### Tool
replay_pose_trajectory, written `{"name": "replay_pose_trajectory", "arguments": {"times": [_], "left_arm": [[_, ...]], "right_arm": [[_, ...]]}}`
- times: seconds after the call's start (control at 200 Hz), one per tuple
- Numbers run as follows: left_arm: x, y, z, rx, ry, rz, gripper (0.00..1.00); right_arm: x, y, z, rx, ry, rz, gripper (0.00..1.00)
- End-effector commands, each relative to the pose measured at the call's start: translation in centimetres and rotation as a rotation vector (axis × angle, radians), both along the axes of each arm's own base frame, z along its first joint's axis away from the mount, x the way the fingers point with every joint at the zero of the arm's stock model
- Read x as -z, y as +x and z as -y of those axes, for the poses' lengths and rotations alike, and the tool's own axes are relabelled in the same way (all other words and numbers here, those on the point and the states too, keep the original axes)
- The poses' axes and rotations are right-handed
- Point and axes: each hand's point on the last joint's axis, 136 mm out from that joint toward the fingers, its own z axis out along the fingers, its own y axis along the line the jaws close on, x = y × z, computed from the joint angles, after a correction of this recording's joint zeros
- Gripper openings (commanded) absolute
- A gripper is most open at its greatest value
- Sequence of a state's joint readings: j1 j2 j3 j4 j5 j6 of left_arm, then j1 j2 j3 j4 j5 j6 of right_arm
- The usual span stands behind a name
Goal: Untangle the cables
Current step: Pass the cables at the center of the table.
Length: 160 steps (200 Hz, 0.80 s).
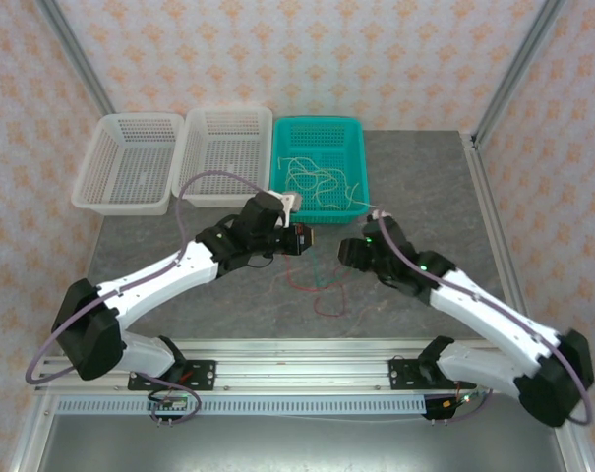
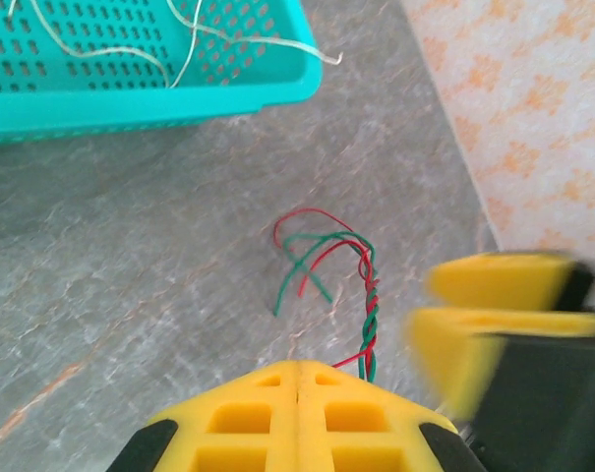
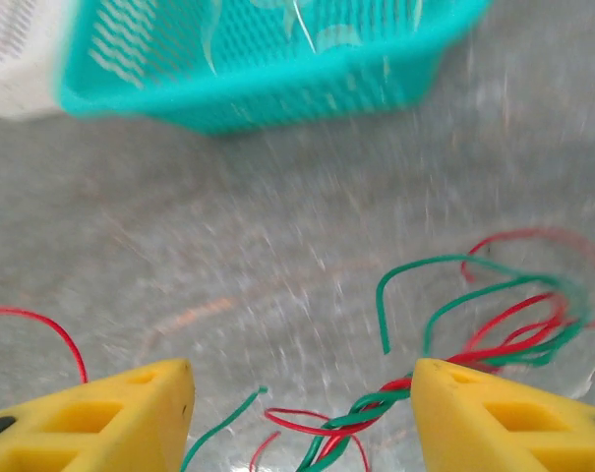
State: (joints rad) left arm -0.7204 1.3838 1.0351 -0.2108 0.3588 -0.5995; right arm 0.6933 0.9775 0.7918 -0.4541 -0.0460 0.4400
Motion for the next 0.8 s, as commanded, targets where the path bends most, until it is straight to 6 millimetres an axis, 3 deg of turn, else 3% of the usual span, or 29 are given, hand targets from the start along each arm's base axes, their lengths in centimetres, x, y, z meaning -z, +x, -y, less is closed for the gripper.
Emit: {"name": "replay_pose_trajectory", "arguments": {"times": [0.0,0.075,0.165,0.345,0.52,0.611,0.706,0.771,0.796], "left_arm": [[0.9,-0.2,-0.3,0.021,0.045,0.006,0.00],[0.5,-0.1,-0.1,0.023,0.033,0.018,0.00],[0.2,0.0,-0.1,0.028,0.036,0.030,0.00],[-0.3,-0.1,-0.2,0.029,0.034,0.042,0.00],[-0.4,-0.3,-0.6,0.020,0.039,0.046,0.00],[-0.5,-0.3,-0.6,0.022,0.035,0.049,0.00],[-0.7,-0.2,-0.3,0.026,0.028,0.051,0.00],[-1.1,-0.3,-0.1,0.044,0.015,0.072,0.00],[-1.3,-0.4,-0.1,0.057,0.011,0.091,0.08]], "right_arm": [[-4.0,-0.1,-0.1,-0.169,-0.074,0.255,0.58],[-4.8,-2.0,-2.9,-0.436,-0.062,0.393,0.57],[-4.8,-2.8,-5.0,-0.591,-0.046,0.473,0.53],[-3.7,-2.8,-10.1,-0.721,0.177,0.407,0.54],[-1.9,-2.8,-12.8,-0.734,0.345,0.323,0.52],[-0.4,-2.3,-13.4,-0.708,0.358,0.268,0.39],[0.2,-1.5,-13.3,-0.661,0.352,0.250,0.00],[-0.1,-0.9,-13.1,-0.614,0.359,0.251,0.00],[-0.4,-0.6,-13.0,-0.592,0.368,0.256,0.00]]}}
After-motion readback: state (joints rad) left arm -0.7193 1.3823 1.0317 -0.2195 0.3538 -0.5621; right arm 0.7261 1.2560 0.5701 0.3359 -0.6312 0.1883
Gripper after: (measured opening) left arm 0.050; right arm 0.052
